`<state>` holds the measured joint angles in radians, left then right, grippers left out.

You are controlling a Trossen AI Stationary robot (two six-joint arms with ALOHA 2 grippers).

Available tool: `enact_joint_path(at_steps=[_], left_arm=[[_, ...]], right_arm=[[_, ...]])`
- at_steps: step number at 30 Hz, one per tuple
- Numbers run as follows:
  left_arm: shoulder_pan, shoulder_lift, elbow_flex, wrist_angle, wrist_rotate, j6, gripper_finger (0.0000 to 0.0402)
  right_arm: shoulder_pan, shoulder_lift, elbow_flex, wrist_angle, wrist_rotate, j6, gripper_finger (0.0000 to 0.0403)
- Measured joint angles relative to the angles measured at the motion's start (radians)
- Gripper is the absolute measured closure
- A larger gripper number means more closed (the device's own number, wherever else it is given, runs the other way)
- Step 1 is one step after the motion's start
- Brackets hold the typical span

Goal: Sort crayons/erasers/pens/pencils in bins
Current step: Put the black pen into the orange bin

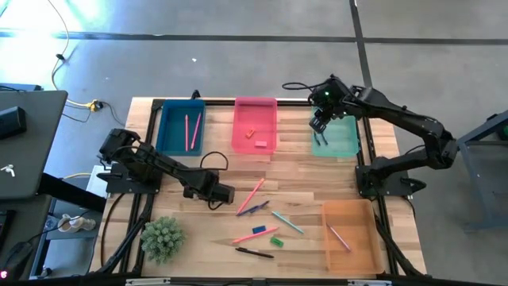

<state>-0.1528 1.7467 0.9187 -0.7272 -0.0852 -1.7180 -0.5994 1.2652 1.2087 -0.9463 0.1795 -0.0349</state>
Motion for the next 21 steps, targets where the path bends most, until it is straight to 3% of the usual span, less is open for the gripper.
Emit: enact_joint_path(at_steps=[6,12,15,21], left_arm=[[0.0,-0.041,-0.009,0.029,-0.001,0.047,0.0374],[0.0,-0.095,-0.009,0.095,-0.006,0.12,0.0377],[0.002,-0.113,-0.008,0.153,-0.036,0.157,0.0377],[0.026,-0.127,-0.006,0.269,-0.081,0.233,0.0377]], right_arm=[[0.0,-0.057,0.0,0.0,-0.122,-0.032,0.0269],[0.0,-0.065,0.0,0.002,-0.464,-0.076,0.0269],[0.006,-0.063,0.0,0.013,-0.583,-0.077,0.0269],[0.037,-0.063,0.0,0.017,-0.594,-0.076,0.0269]])
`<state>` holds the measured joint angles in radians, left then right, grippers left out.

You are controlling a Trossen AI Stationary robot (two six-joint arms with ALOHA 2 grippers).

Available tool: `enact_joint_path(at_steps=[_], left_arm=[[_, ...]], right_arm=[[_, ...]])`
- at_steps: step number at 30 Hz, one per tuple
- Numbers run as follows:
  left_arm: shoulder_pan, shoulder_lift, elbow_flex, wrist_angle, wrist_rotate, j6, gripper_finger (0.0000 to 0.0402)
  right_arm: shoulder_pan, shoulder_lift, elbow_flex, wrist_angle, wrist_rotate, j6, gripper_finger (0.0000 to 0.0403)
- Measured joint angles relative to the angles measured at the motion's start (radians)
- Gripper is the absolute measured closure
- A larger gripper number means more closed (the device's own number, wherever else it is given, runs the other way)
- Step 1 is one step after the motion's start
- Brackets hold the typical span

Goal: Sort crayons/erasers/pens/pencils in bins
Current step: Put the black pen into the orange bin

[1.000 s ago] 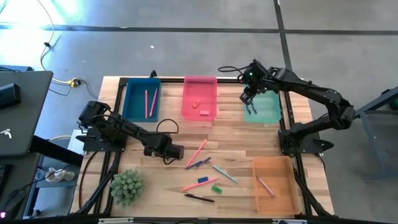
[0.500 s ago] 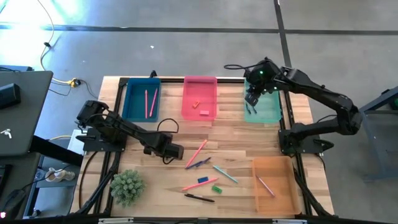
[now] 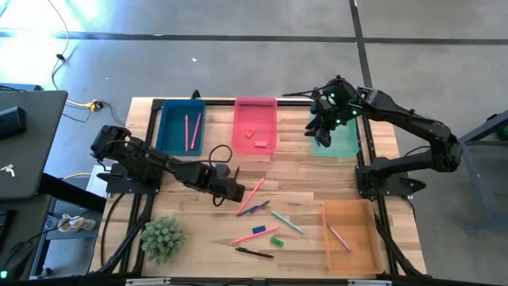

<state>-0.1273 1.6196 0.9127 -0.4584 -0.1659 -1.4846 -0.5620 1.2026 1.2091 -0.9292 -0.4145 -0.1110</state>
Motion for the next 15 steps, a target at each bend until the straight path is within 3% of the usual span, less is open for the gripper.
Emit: enact_joint_path(at_steps=[6,15], left_arm=[[0.032,0.0,0.001,0.147,-0.001,0.13,0.0377],[0.125,0.0,0.002,0.384,0.043,0.379,0.0381]], right_arm=[[0.049,0.0,0.0,0.024,-0.004,0.003,0.0269],[0.087,0.001,0.0,0.034,-0.005,0.156,0.0269]])
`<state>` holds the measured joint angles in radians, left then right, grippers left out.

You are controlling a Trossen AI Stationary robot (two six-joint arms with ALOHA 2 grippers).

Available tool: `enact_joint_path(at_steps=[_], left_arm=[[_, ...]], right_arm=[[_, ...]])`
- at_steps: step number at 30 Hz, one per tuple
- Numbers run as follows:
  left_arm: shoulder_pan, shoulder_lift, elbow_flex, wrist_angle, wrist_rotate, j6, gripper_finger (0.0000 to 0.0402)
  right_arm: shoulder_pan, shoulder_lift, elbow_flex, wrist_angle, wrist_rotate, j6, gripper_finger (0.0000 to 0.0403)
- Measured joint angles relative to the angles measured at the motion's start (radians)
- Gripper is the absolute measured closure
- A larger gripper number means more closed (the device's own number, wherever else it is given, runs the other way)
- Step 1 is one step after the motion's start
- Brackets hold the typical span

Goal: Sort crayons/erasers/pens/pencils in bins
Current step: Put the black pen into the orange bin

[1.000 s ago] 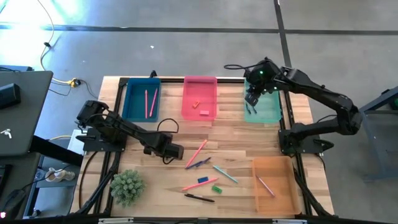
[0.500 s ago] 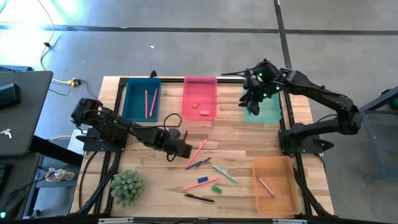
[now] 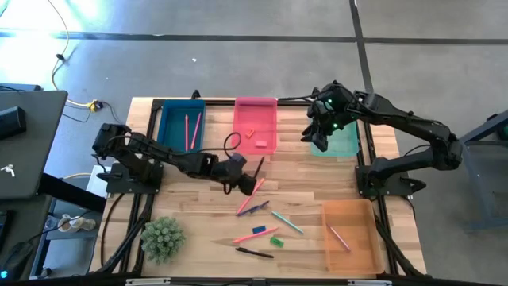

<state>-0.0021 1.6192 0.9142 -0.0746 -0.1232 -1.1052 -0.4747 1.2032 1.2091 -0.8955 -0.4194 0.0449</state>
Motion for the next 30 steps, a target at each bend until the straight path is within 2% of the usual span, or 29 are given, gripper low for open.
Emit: enact_joint_path(at_steps=[6,13,16,20,27,30], left_arm=[[0.082,0.0,0.001,0.155,0.053,0.182,0.0382],[0.155,-0.001,0.001,0.327,0.15,0.355,0.0382],[0.171,-0.002,0.001,0.403,0.199,0.432,0.0382],[0.175,-0.002,0.001,0.475,0.21,0.541,0.0382],[0.175,-0.002,0.002,0.573,0.232,0.638,0.0382],[0.175,-0.002,0.002,0.592,0.232,0.662,0.0382]], right_arm=[[0.012,0.0,0.0,-0.004,-0.019,0.027,0.0269],[0.085,0.0,0.0,-0.001,-0.054,0.029,0.0269],[0.124,0.0,0.0,0.04,-0.053,0.031,0.0269],[0.176,0.0,0.0,0.148,-0.052,0.06,0.0269],[0.239,0.0,0.0,0.263,0.112,0.134,0.0269],[0.254,0.0,0.0,0.283,0.146,0.145,0.0269]])
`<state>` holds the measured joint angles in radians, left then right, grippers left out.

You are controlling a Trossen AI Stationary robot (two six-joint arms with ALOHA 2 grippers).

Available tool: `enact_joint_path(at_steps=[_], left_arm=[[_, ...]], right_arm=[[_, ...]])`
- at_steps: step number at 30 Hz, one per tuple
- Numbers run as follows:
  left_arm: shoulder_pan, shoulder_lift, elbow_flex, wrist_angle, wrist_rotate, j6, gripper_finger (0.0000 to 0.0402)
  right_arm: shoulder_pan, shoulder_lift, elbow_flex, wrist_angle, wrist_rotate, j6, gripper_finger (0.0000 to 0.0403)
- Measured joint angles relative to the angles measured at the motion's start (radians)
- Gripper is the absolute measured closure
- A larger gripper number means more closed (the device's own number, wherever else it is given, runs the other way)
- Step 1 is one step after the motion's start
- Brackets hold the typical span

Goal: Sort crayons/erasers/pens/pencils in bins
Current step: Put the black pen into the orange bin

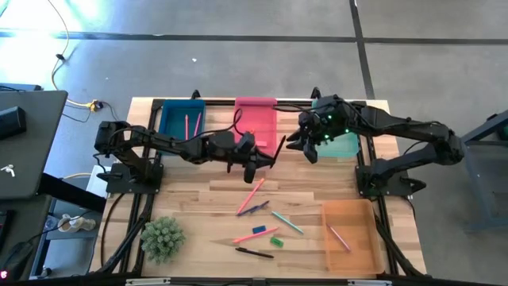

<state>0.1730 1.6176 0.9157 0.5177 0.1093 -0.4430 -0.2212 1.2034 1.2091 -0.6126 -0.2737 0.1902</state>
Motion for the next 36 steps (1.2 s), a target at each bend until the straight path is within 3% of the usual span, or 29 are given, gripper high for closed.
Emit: enact_joint_path(at_steps=[16,20,27,36], left_arm=[[0.005,0.0,0.0,0.09,0.023,0.022,0.0382],[0.005,0.0,0.0,0.088,0.029,0.028,0.0382],[0.005,0.0,0.0,0.073,0.032,0.049,0.0382],[0.005,0.0,0.0,0.067,0.027,0.074,0.0348]], right_arm=[[0.026,0.026,0.0,0.188,0.062,0.085,0.0271],[0.039,0.032,0.0,0.176,0.06,0.097,0.0299],[0.063,0.037,0.0,0.172,0.061,0.093,0.039],[0.095,0.037,0.001,0.156,0.126,0.153,0.0382]])
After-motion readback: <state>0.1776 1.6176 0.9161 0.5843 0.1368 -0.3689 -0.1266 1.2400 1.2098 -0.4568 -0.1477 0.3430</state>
